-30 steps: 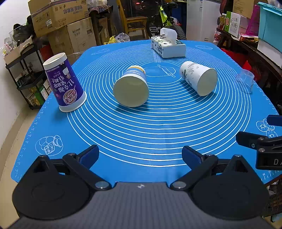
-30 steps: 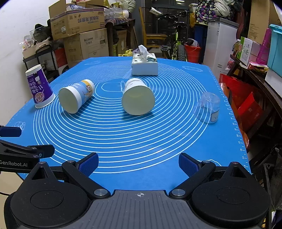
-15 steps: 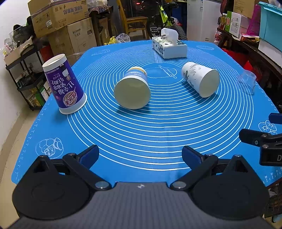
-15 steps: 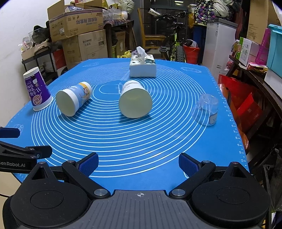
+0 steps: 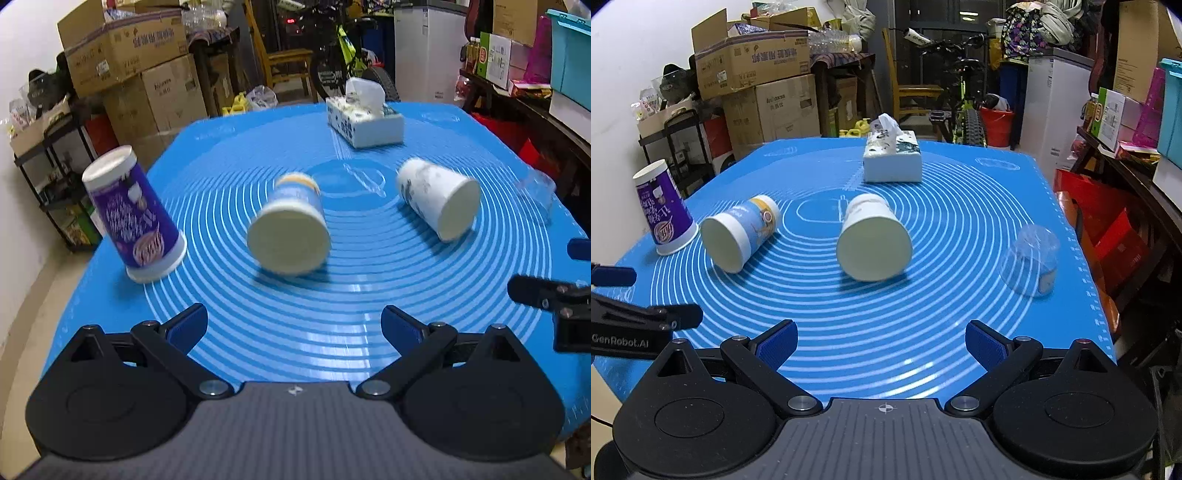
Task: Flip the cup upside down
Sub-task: 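Move the left gripper to the lying orange-banded paper cup and close on it, then lift the orange-banded cup off the mat with the left gripper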
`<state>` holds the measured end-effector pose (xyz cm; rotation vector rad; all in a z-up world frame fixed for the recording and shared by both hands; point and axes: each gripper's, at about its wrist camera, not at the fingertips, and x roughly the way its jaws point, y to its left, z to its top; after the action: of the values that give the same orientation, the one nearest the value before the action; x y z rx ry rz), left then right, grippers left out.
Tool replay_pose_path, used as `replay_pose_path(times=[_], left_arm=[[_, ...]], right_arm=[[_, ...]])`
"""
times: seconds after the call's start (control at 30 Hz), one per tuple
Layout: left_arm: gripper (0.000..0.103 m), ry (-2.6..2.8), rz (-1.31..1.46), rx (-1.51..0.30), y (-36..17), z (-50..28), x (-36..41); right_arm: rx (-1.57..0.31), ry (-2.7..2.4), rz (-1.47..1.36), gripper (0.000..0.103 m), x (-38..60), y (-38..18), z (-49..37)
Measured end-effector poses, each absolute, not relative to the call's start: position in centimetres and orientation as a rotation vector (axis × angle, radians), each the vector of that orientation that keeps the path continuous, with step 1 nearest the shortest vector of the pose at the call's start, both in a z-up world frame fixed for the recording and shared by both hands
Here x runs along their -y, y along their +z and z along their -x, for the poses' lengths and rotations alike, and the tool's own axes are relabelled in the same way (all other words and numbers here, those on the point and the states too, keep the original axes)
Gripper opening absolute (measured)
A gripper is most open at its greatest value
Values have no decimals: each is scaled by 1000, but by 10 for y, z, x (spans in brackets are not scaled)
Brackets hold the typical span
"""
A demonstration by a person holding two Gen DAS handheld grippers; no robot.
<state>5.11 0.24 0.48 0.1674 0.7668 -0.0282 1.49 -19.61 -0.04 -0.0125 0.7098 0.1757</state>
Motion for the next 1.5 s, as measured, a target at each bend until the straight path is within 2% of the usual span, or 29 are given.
replay_pose_path(times=[0.2, 0.6, 0.67, 0.7, 0.77, 0.8, 0.97, 1.27, 1.5], left_arm=[[99, -25, -185, -722, 9, -91, 1], [98, -29, -192, -804, -19, -167, 6], [90, -38, -176, -837, -26, -173, 3], [79, -48, -164, -856, -28, -175, 1], [71, -46, -166, -861, -30, -174, 0], [63, -42, -180, -853, -29, -171, 0], [62, -66, -161, -866, -20, -162, -1], [62, -130, -149, -873, 3, -99, 15], [62, -169, -102, -949, -13, -65, 33]], right_arm=[[-705, 177, -1, 97, 198, -2, -36], [-701, 165, -18, 97, 205, -9, -71], [-704, 167, -19, 97, 205, -11, -73], [-706, 168, -18, 97, 204, -13, -74], [-711, 171, -16, 97, 203, -15, -75], [-714, 170, -15, 97, 203, -16, -76], [-716, 169, -23, 97, 205, -15, -73], [-699, 169, -22, 97, 206, -3, -53], [-731, 161, -29, 97, 210, -7, -33]])
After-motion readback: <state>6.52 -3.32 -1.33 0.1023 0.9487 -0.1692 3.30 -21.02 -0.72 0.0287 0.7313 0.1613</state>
